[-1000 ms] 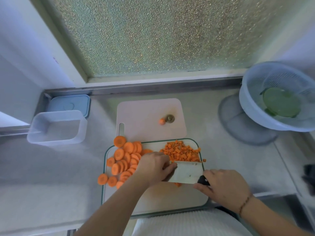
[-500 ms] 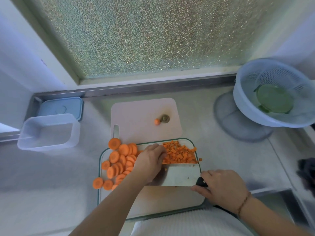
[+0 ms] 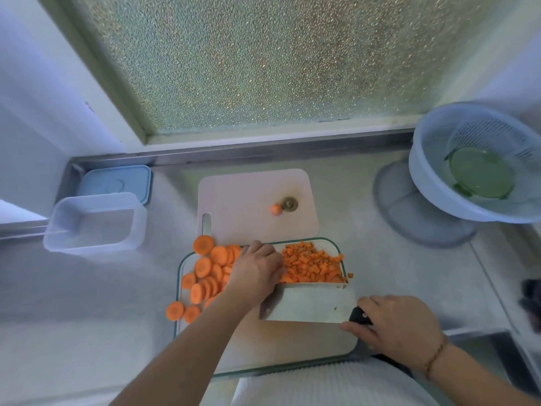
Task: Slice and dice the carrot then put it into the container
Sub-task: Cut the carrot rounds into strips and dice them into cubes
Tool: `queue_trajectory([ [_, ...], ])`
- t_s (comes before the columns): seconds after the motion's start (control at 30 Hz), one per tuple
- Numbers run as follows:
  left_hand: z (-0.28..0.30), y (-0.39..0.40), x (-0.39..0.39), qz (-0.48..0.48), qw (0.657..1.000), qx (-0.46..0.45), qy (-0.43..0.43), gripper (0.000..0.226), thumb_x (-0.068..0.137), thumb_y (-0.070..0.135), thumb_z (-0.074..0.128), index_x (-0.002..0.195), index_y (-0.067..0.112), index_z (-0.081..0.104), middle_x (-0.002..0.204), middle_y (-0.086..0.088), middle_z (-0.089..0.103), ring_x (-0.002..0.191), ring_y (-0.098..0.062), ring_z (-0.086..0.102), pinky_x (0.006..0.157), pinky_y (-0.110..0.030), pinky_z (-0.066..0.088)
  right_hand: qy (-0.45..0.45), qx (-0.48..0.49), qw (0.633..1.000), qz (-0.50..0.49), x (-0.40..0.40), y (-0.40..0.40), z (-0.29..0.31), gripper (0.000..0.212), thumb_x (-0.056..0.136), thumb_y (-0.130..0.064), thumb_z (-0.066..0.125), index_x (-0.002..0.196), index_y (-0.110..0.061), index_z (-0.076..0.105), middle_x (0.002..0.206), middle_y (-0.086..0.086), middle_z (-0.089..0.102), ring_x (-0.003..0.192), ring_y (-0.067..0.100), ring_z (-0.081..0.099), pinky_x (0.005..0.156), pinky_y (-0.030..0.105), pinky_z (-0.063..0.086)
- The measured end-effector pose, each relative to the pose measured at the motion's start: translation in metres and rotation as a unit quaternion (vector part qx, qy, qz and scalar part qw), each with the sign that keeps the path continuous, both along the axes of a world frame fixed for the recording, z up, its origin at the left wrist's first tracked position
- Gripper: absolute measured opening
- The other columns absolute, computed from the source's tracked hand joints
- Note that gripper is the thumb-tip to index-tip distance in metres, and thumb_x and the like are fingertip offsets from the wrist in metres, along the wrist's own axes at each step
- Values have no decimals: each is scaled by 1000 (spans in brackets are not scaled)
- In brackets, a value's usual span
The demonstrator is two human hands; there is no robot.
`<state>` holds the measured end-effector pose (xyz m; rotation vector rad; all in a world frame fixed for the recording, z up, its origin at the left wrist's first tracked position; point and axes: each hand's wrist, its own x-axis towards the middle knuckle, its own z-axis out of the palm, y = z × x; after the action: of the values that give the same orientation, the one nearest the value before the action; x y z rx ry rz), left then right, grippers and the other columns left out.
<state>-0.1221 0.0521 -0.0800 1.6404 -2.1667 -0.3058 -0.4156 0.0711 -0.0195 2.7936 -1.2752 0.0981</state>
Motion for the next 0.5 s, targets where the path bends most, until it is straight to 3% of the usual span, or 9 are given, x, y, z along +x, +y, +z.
queue_trajectory([
  [0.07,4,-8,14,-9,1000,12,4,25,87,32,52,85,20,73,87,2,67,82,-27,61,67,-44,54,-7,2,1000,1,-4,1,0,70,92,-74,16,58,-27,55,45,-8,52,33,11,49,31,24,30],
  [0.13,16,-18,34,-23,997,67,-24,25,87,26,57,103,19,75,105,-1,70,99,-32,61,81,-46,47,-17,3,1000,-5,-8,3,0,71,92,-73,16,58,-26,57,46,-8,52,33,12,49,31,23,30],
  [0.23,31,-24,59,-61,972,186,-130,44,89,40,64,132,30,62,131,9,59,125,-24,47,98,-43,31,-14,-1,1000,-28,-13,7,0,71,91,-74,14,58,-28,57,45,-9,53,32,10,48,30,23,29],
  [0.3,36,-23,64,-86,958,203,-185,52,85,48,66,135,36,57,133,13,53,125,-20,43,102,-41,28,-10,3,999,-42,-13,9,-1,70,91,-75,14,57,-29,54,45,-9,52,31,9,48,31,22,24],
  [0.5,32,-23,60,-95,951,194,-222,50,82,50,68,128,35,58,121,11,57,122,-20,43,105,-45,24,-3,17,999,-46,-9,14,-6,67,90,-76,16,59,-29,53,47,-9,54,33,9,50,32,24,25],
])
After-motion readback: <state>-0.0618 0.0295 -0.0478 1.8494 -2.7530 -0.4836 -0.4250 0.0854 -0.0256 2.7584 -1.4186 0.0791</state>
